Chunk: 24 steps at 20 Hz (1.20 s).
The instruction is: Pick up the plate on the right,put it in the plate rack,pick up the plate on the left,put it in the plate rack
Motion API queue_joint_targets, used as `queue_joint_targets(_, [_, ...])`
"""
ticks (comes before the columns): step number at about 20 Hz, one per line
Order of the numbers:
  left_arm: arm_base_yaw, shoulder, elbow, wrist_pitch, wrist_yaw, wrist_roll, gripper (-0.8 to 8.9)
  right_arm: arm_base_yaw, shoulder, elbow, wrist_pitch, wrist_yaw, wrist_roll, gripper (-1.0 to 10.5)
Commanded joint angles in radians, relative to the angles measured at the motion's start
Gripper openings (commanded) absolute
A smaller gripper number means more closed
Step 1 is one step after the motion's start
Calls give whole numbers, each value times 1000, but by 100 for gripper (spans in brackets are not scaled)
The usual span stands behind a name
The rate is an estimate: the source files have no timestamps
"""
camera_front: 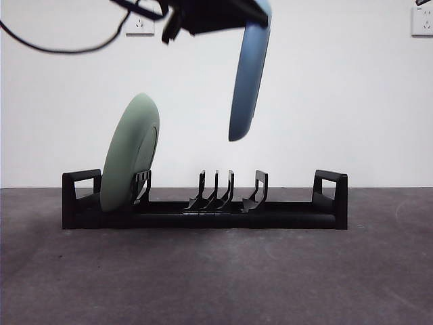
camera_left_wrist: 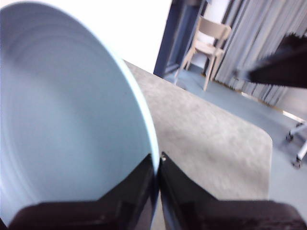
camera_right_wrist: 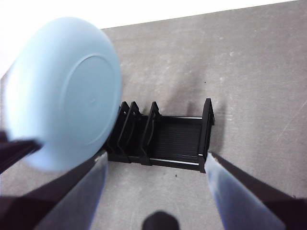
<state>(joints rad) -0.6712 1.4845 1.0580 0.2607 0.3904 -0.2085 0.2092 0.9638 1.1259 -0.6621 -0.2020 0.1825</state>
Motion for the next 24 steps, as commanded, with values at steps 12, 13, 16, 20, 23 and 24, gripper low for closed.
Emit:
queue_joint_targets(12, [71,240,140,134,6,-167,-9,0,0,1,10,53,-16,343])
queue_joint_targets(13, [71,247,148,122,3,-153,-9,0,0,1,10,53,-17,343])
queue_joint_targets(16, [74,268,148,115,0,-150,-9,0,0,1,10,52,-20,343])
queue_joint_targets(20, [73,304,148,92,2,-141,-9,0,0,1,10,53,-19,343])
queue_joint_targets(23, [73,316,148,57,2,-107,-9,0,0,1,10,52,-19,343])
queue_joint_targets(24, [73,321,148,40,2,-101,-9,0,0,1,10,52,-19,343])
